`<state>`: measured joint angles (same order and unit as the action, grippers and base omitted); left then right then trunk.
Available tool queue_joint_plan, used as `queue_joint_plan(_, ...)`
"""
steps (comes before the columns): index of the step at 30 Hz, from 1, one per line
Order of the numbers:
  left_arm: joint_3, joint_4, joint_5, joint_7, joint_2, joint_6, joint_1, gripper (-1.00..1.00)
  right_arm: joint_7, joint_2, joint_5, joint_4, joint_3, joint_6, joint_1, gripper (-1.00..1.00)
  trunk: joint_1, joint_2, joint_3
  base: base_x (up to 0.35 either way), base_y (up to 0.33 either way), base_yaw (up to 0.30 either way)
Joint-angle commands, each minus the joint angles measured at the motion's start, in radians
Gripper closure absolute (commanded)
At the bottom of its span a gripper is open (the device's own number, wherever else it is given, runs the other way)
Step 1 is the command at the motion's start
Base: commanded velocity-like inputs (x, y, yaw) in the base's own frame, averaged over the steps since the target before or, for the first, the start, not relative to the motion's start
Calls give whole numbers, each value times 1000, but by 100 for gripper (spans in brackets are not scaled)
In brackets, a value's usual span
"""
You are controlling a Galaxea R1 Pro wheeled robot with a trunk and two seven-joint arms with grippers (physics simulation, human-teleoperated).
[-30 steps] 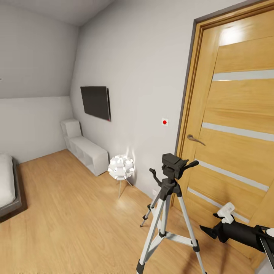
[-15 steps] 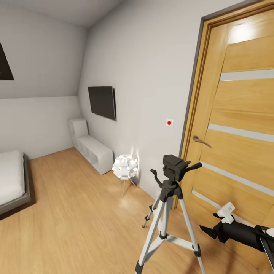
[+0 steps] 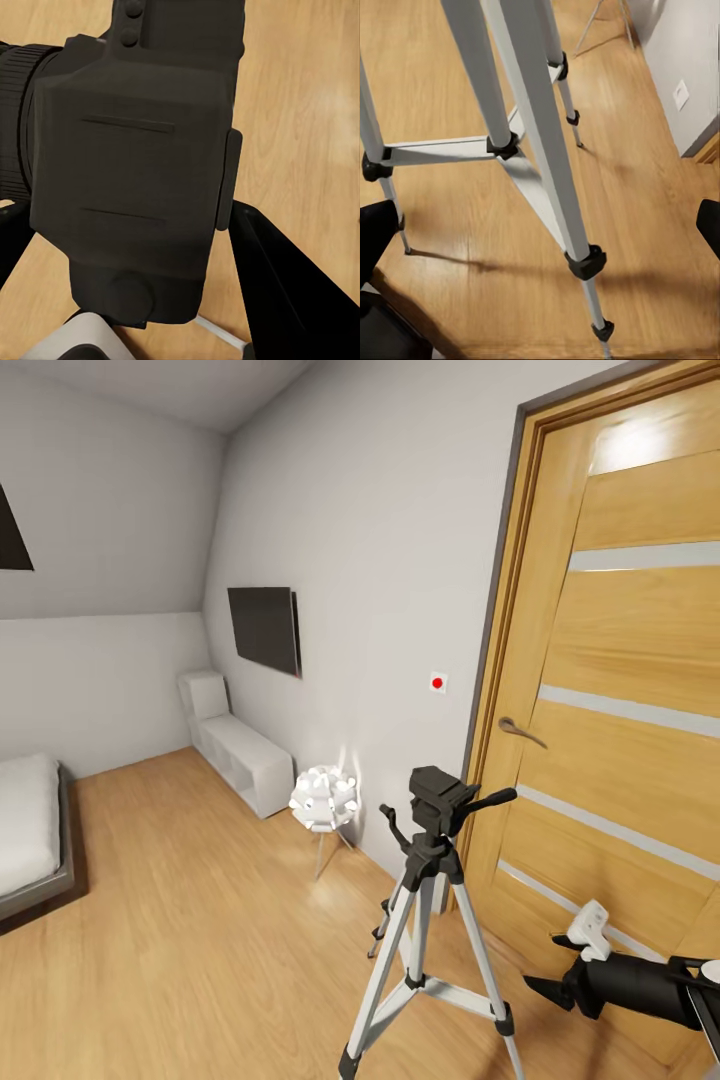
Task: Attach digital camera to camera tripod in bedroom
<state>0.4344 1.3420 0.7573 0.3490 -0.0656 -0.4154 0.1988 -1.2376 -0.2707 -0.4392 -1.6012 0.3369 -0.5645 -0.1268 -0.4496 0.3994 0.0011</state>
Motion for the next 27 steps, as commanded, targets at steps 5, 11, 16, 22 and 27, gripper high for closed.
queue_joint_plan(5,0,2,8,5,0,-3,0,100,-25,1,-57,4,0,24,-1,-100,0,1,0,0,-1,0)
queue_joint_plan(11,0,2,8,6,0,-3,0,100,-31,1,-68,8,-1,35,0,-100,0,1,0,0,0,50)
queue_joint_plan(16,0,2,8,6,0,-3,0,100,-32,0,-70,9,0,37,-1,-100,0,1,0,0,0,195)
queue_joint_plan(22,0,3,7,7,0,-3,0,100,-33,-1,-72,9,0,38,0,-100,0,1,0,0,0,233)
queue_joint_plan(27,0,3,7,7,0,-3,0,100,-34,-1,-73,9,-1,38,0,-100,0,1,0,0,0,191)
